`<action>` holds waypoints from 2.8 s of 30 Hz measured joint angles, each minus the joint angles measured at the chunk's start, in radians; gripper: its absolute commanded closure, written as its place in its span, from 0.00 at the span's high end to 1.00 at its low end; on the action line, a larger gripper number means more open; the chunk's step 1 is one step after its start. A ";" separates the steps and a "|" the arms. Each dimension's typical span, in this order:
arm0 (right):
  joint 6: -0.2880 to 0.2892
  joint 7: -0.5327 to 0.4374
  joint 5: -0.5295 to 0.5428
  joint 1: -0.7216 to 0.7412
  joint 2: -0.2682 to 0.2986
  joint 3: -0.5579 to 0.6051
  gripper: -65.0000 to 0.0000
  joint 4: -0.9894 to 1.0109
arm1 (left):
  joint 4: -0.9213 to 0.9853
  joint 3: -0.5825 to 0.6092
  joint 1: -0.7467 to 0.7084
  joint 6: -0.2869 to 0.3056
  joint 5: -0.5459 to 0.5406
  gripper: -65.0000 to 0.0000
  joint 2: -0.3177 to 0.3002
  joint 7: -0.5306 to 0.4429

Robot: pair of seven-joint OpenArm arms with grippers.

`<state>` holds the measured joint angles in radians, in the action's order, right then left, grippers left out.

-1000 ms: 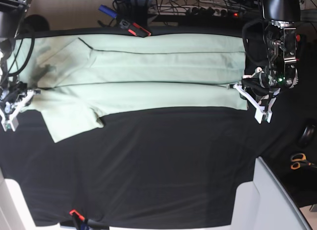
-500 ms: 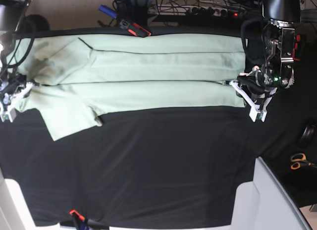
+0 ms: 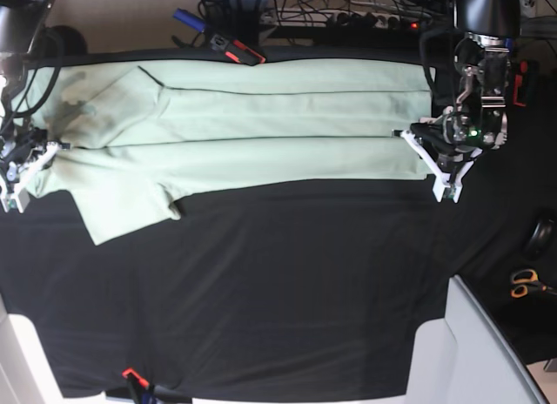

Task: Fold the T-shirt properly
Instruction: 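Lower the folded edge and open both grippers to release it, then swing the left gripper aside and move the right gripper to the strip's end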

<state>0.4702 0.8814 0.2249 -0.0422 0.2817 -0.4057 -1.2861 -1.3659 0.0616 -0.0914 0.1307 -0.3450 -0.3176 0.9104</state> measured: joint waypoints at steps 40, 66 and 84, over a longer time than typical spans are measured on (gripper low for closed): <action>-0.012 0.056 -0.011 -0.020 -0.003 -0.077 0.51 -0.077 | -0.238 -0.089 -0.055 0.001 -0.004 0.49 0.013 0.119; 0.001 -0.339 -0.007 0.483 0.063 0.345 0.70 0.649 | -0.412 -0.425 -0.406 0.001 0.005 0.00 0.013 -0.004; -0.007 -0.595 0.005 0.601 0.034 0.478 0.00 0.982 | -0.414 -0.425 -0.414 0.001 0.005 0.00 0.013 -0.006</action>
<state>0.4633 0.2863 0.2298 0.5591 0.3153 0.0727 -0.3038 -1.7794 -0.3634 -0.5049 0.1314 -0.3405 -0.3046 0.9039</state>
